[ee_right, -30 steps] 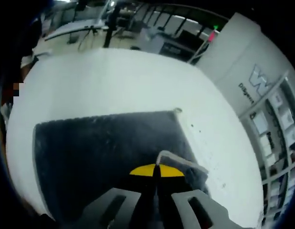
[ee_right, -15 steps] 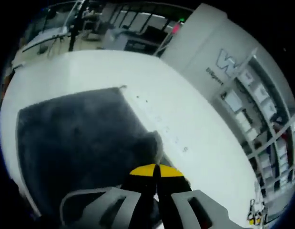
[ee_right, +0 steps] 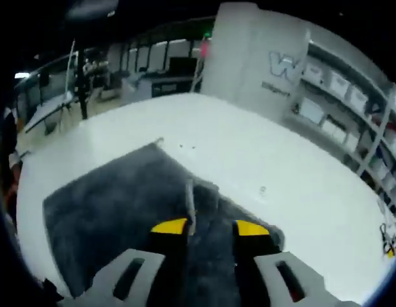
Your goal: Open the folded towel by lifting each exposed corner and separating the folded layers until the towel lies flat within the target outline without major curled edges
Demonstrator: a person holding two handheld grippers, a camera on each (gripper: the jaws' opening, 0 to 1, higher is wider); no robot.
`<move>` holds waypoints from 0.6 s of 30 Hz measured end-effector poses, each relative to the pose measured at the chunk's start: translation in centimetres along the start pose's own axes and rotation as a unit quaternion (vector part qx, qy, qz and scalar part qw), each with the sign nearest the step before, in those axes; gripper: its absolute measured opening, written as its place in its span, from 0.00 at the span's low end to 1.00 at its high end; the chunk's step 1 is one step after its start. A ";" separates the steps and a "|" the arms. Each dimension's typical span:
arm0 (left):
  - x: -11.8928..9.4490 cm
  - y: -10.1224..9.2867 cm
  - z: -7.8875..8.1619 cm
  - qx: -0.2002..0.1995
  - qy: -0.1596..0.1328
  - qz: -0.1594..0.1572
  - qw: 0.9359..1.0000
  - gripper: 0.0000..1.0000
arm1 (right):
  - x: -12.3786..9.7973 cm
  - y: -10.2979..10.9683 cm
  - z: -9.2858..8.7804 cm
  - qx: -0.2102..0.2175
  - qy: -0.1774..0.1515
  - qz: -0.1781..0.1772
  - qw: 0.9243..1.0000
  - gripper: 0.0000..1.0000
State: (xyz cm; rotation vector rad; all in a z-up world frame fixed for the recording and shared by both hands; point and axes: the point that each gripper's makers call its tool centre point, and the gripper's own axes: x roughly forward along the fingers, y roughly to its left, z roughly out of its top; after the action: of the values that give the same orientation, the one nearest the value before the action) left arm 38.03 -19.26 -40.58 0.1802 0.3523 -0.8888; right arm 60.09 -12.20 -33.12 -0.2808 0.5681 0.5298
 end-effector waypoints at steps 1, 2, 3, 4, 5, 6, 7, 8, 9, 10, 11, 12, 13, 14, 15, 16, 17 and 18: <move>0.0 0.0 0.0 0.001 0.000 0.000 1.000 0.07 | 0.2 0.1 0.3 0.006 -0.004 0.000 1.000 0.52; 0.0 0.0 0.0 0.001 0.000 0.001 1.000 0.07 | 0.4 0.3 0.6 0.011 -0.011 0.006 1.000 0.55; -0.1 0.0 0.0 0.001 0.001 0.000 1.000 0.07 | 0.5 0.5 0.7 0.013 -0.009 0.011 1.000 0.54; -0.1 -0.1 0.0 0.001 0.001 0.000 1.000 0.07 | 0.7 1.3 0.8 0.007 -0.008 0.023 1.000 0.54; -0.1 -0.1 0.0 0.001 0.001 0.000 1.000 0.07 | 0.8 1.6 0.8 0.007 -0.011 0.026 1.000 0.54; -0.1 -0.1 0.0 0.001 0.001 -0.001 1.000 0.07 | 0.9 2.6 1.0 0.003 -0.016 0.038 0.999 0.54; -0.1 0.0 0.0 0.001 0.001 -0.002 1.000 0.07 | 1.0 3.2 1.0 0.002 -0.015 0.045 0.999 0.54; -0.1 0.0 0.0 0.001 0.001 -0.002 1.000 0.07 | 1.1 3.7 0.9 -0.004 -0.014 0.047 0.999 0.54; -0.1 0.0 0.0 0.000 0.001 -0.003 1.000 0.07 | 1.2 4.4 0.8 -0.022 -0.016 0.051 0.998 0.53; 0.0 0.0 0.0 0.000 0.002 -0.003 1.000 0.07 | 1.3 4.9 0.6 -0.030 -0.012 0.057 0.998 0.52; 0.0 0.0 0.0 0.000 0.001 -0.003 1.000 0.07 | 1.4 5.8 0.3 -0.042 -0.004 0.068 0.997 0.52; 0.0 -0.1 0.0 0.001 0.001 -0.003 1.000 0.07 | 1.7 6.6 0.1 -0.057 -0.001 0.067 0.996 0.52; 0.0 -0.1 0.0 0.002 0.001 -0.003 1.000 0.07 | 1.9 7.1 0.0 -0.087 -0.001 0.068 0.994 0.52; 0.0 -0.1 -0.1 0.003 0.001 -0.004 1.000 0.07 | 2.3 7.8 -0.3 -0.115 0.008 0.072 0.991 0.52; 0.0 -0.1 -0.1 0.004 0.001 -0.004 1.000 0.07 | 2.6 8.3 -0.7 -0.128 0.014 0.072 0.989 0.52; 0.1 -0.1 -0.1 0.005 0.001 -0.004 1.000 0.07 | 3.0 8.6 -0.9 -0.138 0.022 0.068 0.988 0.52; 0.1 -0.1 -0.1 0.005 0.002 -0.004 1.000 0.07 | 3.3 9.0 -1.0 -0.143 0.023 0.071 0.987 0.50; 0.1 -0.1 0.0 0.006 0.002 -0.004 1.000 0.07 | 3.6 9.3 -0.8 -0.144 0.022 0.068 0.987 0.49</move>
State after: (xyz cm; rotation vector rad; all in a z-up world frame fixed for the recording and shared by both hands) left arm 37.97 -19.36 -40.64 0.1912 0.3509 -0.8987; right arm 57.26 -3.39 -36.83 -0.5312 0.5558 0.7405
